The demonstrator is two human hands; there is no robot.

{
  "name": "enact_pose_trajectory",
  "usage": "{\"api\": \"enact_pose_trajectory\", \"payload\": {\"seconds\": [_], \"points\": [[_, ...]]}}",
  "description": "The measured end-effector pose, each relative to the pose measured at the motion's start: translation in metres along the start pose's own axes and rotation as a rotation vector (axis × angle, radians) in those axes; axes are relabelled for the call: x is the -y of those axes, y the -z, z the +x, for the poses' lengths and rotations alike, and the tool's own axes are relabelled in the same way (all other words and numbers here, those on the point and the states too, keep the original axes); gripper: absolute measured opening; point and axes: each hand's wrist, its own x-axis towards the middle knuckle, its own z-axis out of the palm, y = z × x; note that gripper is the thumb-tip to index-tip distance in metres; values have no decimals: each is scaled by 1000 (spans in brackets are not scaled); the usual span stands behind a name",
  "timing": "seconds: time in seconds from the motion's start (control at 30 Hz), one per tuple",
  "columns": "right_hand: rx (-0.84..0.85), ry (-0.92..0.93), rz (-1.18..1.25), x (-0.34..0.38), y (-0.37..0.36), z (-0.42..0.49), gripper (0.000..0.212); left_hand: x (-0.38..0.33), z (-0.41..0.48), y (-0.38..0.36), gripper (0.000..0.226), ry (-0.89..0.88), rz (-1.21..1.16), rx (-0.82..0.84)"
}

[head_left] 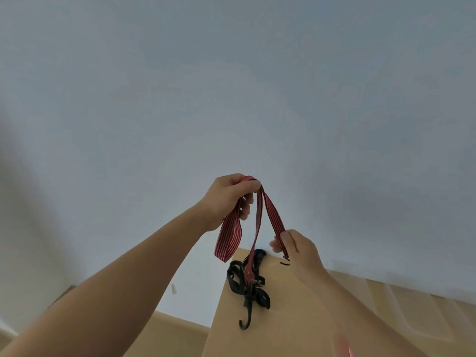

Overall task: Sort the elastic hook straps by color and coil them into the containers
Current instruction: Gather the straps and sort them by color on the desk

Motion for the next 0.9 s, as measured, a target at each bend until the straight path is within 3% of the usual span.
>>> {"api": "enact_pose_trajectory", "payload": {"seconds": [0.1, 0.23, 0.3, 0.37, 0.57, 0.63, 0.73, 0.8, 0.9], "points": [[57, -31, 90, 8, 1, -1, 15, -5, -1, -5, 18, 47, 62, 63], [207, 36, 331, 40, -5, 4, 43, -9, -3, -17, 17, 89, 61, 156], [243, 22, 335, 48, -12, 5, 33, -13, -2, -16, 19, 74, 54, 151], [209, -22, 336, 54, -18, 5, 13, -16, -1, -9, 20, 55, 70, 105], [58, -60, 429, 78, -22, 11, 19, 19, -12, 12, 31, 77, 87, -172], [-9, -43, 396, 87, -25, 17, 17, 44, -21, 10, 43, 160, 87, -129], [12, -9, 277, 94, -32, 23, 14, 75, -34, 7, 57, 194, 94, 96], [52, -14, 183, 91, -41, 27, 7, 87, -38, 8, 44, 172, 78, 188], [87, -13, 118, 79, -52, 36, 4, 101, -37, 19, 15, 263, 18, 95]]}}
